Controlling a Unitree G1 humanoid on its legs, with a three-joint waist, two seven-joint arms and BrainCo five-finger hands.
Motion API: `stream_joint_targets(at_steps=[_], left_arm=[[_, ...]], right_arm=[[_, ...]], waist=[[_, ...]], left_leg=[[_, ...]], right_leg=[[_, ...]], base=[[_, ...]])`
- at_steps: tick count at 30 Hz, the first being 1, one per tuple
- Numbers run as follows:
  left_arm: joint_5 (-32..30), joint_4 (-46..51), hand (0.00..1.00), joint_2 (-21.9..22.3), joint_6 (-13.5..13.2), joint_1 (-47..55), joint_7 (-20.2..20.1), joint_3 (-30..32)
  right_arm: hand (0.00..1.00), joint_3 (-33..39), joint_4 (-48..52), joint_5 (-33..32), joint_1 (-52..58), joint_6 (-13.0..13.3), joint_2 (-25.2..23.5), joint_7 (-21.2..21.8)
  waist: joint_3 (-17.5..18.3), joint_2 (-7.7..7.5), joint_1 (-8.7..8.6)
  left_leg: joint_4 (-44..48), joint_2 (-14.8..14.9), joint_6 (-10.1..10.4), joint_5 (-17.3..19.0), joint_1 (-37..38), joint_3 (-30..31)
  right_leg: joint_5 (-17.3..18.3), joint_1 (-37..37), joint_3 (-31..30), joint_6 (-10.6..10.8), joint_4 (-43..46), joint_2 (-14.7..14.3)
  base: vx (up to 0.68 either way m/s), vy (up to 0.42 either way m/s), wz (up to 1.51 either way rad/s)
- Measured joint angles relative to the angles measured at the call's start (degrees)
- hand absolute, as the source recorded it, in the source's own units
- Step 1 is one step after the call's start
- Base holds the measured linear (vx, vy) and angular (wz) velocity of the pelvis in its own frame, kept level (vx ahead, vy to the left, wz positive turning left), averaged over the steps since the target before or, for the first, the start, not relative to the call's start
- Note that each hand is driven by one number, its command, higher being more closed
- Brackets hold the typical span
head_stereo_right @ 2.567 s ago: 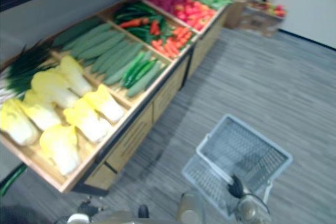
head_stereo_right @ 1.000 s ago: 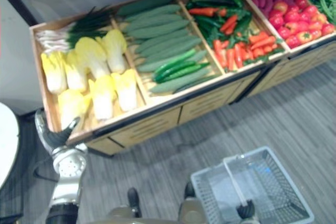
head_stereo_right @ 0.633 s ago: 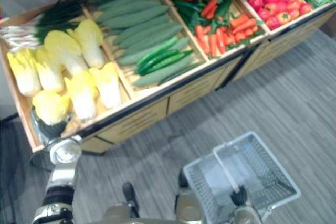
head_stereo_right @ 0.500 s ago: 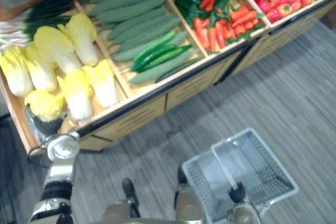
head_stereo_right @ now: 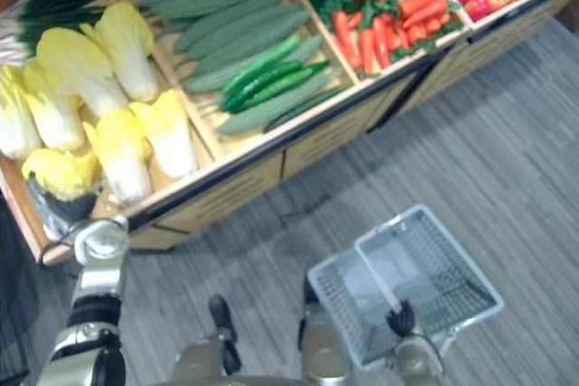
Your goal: Pick vegetable in the basket
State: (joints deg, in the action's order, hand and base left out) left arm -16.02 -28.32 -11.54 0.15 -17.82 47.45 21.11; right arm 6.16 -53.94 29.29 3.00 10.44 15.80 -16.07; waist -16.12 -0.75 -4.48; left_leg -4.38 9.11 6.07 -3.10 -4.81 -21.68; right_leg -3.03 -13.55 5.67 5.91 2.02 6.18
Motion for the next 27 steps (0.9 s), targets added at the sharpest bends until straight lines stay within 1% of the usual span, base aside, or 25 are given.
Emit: stream_joint_targets(at_steps=[5,10,15,22,25,27], left_arm=[[0.07,-0.76,0.00,0.01,0.08,0.00,1.19,0.40],[0.07,-0.77,0.00,0.01,0.08,0.03,1.21,1.90],[0.11,-0.93,0.00,-0.01,0.19,0.03,1.22,1.94],[0.13,-4.21,0.00,-1.39,0.67,-0.04,1.21,2.42],[0.13,-4.56,0.00,-2.36,0.77,-0.71,1.21,2.93],[0.16,-6.83,0.00,-3.19,1.25,-1.49,1.19,3.03]], right_arm=[[1.00,-0.31,-0.01,0.02,-0.40,0.01,0.00,-0.11],[1.00,-0.69,-0.04,0.06,-0.52,0.01,0.00,-0.40],[1.00,-1.51,-0.48,0.06,-0.69,0.25,-0.01,-1.10],[1.00,-2.06,-0.52,0.08,-0.91,0.34,-0.02,-1.35],[1.00,-2.18,-0.51,0.09,-1.48,0.35,-0.02,-1.72],[1.00,-2.38,-0.55,0.09,-1.93,0.35,-0.02,-1.94]], waist=[[-0.22,-0.01,0.02],[-0.26,-0.06,0.05],[-0.64,-0.42,0.06],[-1.28,-0.45,0.09],[-2.19,-0.48,0.14],[-2.72,-0.47,0.17]], left_leg=[[-0.01,0.02,0.00,0.00,0.00,0.01],[-0.01,0.02,0.00,0.00,0.00,0.03],[-0.01,0.02,0.00,0.00,0.00,0.07],[-0.01,0.08,0.02,0.01,-0.11,-0.13],[-0.01,0.10,0.02,0.01,-0.13,-0.20],[-0.01,0.10,0.02,0.01,-0.24,-0.41]], right_leg=[[-0.39,0.00,0.02,-0.13,-0.06,-0.06],[-0.40,0.01,0.03,-0.14,-0.05,-0.06],[-0.40,0.00,0.00,-0.14,-0.01,-0.05],[-0.40,-0.25,-0.24,-0.14,0.00,-0.16],[-0.40,-0.32,-0.33,-0.14,0.00,-0.21],[-0.40,-0.57,-0.62,-0.14,0.05,-0.24]], base=[[0.03,-0.003,-0.01],[0.02,-0.003,0.00],[0.00,0.000,0.00],[0.02,-0.002,-0.01],[0.00,0.000,0.00],[0.00,0.000,-0.04]])
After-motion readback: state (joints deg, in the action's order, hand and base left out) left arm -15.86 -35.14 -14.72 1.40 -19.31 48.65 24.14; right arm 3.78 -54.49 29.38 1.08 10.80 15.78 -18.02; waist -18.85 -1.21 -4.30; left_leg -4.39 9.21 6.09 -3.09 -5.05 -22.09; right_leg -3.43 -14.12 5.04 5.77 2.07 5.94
